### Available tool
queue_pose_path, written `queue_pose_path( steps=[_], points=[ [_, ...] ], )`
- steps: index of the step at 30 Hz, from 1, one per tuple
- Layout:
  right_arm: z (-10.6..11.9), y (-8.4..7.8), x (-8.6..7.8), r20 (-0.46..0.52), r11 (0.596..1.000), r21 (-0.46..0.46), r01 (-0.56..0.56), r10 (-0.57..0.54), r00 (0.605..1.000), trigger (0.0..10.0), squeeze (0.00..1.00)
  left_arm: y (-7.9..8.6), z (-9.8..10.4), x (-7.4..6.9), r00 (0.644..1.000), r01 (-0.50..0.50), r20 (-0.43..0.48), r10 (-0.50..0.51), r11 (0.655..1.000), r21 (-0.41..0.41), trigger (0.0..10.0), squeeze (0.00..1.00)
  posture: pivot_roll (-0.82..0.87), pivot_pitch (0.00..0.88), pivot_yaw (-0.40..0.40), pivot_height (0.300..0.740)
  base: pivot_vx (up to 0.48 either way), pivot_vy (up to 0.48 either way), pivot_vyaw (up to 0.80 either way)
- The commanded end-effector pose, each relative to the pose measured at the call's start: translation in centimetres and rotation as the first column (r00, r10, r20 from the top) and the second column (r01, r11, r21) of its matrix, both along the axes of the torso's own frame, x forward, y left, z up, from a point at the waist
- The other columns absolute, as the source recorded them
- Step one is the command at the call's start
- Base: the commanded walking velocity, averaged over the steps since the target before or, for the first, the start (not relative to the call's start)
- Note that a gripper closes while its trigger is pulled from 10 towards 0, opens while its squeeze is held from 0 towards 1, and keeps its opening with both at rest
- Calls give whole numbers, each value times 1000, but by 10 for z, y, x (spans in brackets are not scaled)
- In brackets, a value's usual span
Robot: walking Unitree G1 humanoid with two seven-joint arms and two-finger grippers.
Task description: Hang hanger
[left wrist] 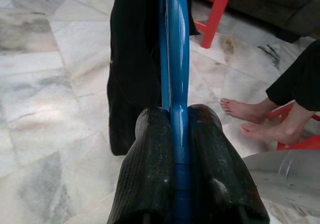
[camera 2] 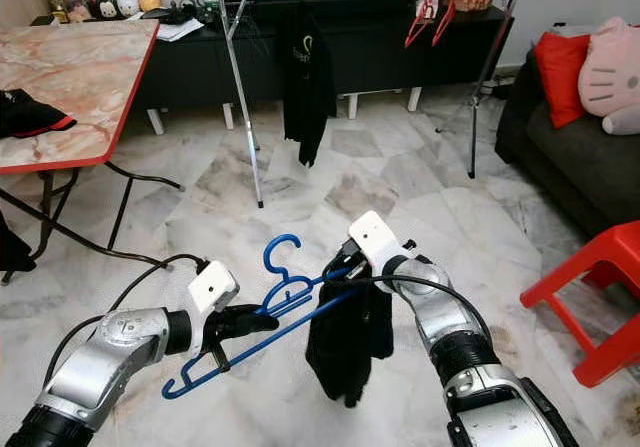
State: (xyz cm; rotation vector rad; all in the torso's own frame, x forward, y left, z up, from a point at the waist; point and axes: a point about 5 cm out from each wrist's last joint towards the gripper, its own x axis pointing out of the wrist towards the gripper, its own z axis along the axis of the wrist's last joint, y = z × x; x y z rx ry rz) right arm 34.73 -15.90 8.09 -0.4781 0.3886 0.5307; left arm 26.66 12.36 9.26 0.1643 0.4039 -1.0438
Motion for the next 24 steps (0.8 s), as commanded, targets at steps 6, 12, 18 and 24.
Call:
queue_pose_path(
  steps=[6, 12, 18, 24],
  points=[
    [16, 4, 2, 59, 991, -43, -128, 131, 990, 10000, 0, -2, 5, -11, 991, 128, -38, -129, 992, -18, 10000, 0, -76, 0, -35, 740, 0, 0, 0],
    [20, 9, -2, 45, 968, -37, -249, 250, 967, 10000, 0, -7, 4, -13, 988, 152, -36, -153, 988, -30, 10000, 0, -78, 0, -38, 740, 0, 0, 0],
    [21, 14, -11, 14, 938, -24, -345, 346, 938, 10000, 0, -8, 0, -6, 995, 100, -8, -100, 995, 14, 10000, 0, -81, 0, -38, 740, 0, 0, 0],
    [20, 13, -11, 12, 946, -30, -322, 322, 947, 10000, 0, 0, -8, 15, 994, -98, 66, 91, 989, 110, 10000, 0, -84, 0, -39, 740, 0, 0, 0]
  ],
)
